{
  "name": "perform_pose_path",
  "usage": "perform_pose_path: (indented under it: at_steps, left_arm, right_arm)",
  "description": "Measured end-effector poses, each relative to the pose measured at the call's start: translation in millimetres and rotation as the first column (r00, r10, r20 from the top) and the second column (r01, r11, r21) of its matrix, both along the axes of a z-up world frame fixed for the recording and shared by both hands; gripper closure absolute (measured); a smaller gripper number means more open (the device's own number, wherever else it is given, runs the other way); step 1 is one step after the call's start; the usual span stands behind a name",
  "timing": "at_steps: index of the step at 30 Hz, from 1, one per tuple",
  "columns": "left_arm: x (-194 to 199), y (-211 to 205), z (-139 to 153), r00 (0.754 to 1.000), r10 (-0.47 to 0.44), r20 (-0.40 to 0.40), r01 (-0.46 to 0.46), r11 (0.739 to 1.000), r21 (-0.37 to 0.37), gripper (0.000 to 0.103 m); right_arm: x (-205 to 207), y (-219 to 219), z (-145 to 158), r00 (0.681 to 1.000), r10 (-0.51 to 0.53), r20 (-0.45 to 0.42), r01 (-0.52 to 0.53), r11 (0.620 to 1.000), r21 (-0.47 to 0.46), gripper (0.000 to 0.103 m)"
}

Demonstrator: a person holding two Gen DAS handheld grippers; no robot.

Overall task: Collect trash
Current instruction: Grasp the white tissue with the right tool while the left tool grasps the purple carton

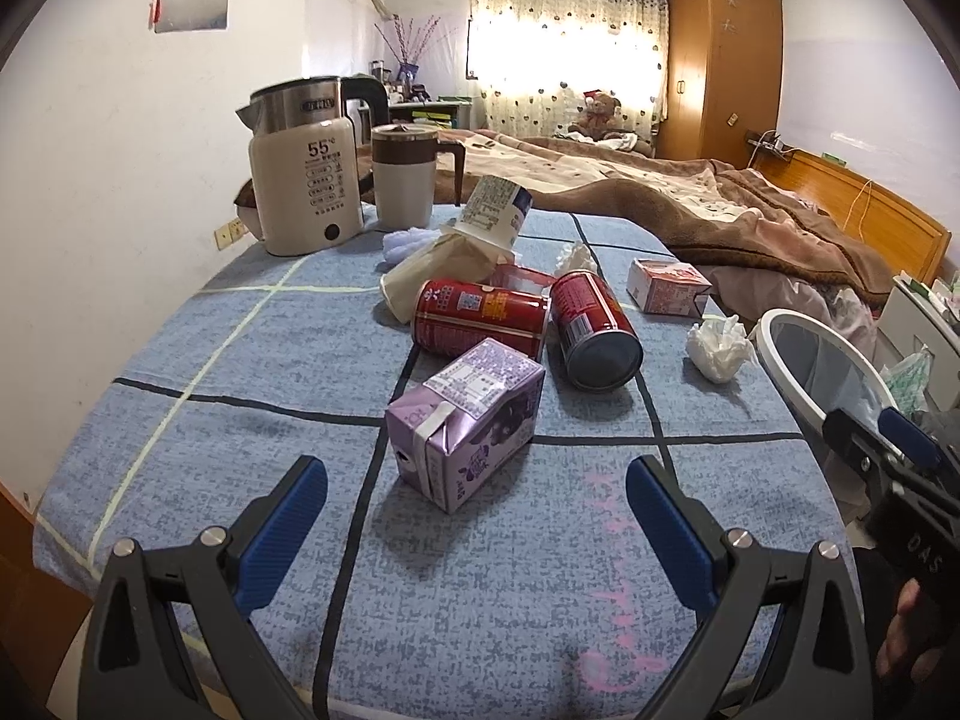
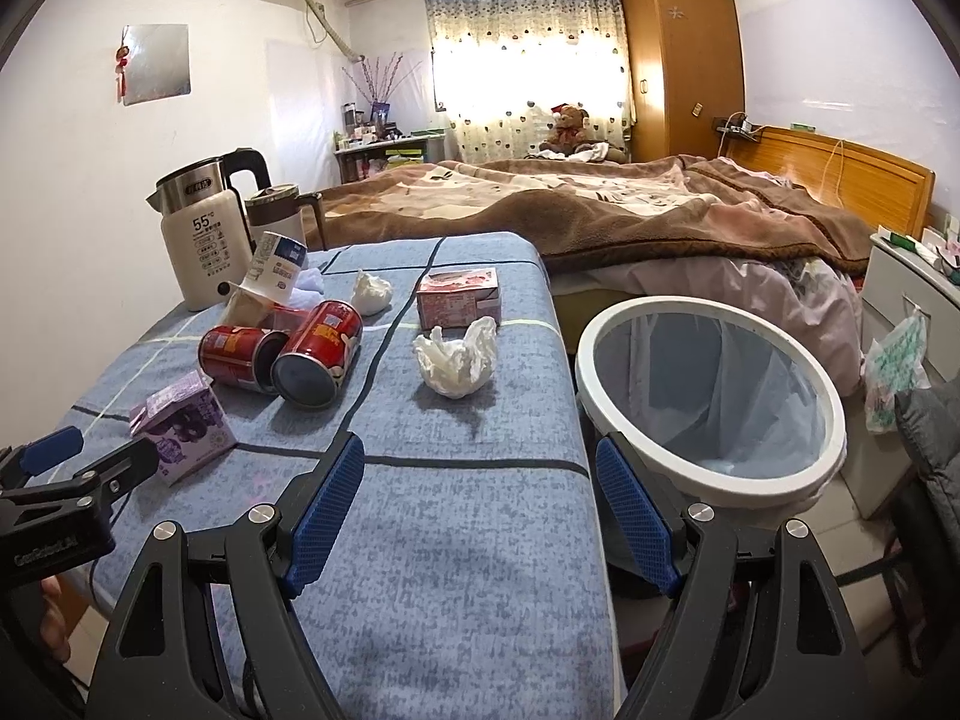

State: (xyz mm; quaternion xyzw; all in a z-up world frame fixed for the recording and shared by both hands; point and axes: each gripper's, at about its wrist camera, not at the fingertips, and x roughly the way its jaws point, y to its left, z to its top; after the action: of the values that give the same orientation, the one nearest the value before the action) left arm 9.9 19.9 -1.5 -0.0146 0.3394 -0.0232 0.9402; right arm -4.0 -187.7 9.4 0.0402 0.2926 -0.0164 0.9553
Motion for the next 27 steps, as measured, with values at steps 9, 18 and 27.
perform_pose_path:
  at_steps: [9, 18, 27]
  left_arm:
    - [17.9, 15.5, -2.6, 0.986, -0.167, -0.007, 0.166, 0.984, -0.059, 0.007]
    - [49.8, 27.2, -16.1, 0.978, -0.195, -0.078, 0.186, 0.977, -0.105, 0.006]
    - [62.9, 30.7, -24.7, 0.974, -0.198, -0.113, 0.179, 0.971, -0.160, 0.024]
  right_arm:
    - [51.4, -6.4, -4.8, 0.998, 0.049, -0.045, -0.048, 0.999, 0.022, 0.023]
    - [121.2, -2.2, -16.2, 0.977, 0.135, -0.167, -0.134, 0.991, 0.021, 0.023]
    - [148.4, -2.6, -37.7, 0.948, 0.182, -0.260, -0.172, 0.983, 0.062, 0.046]
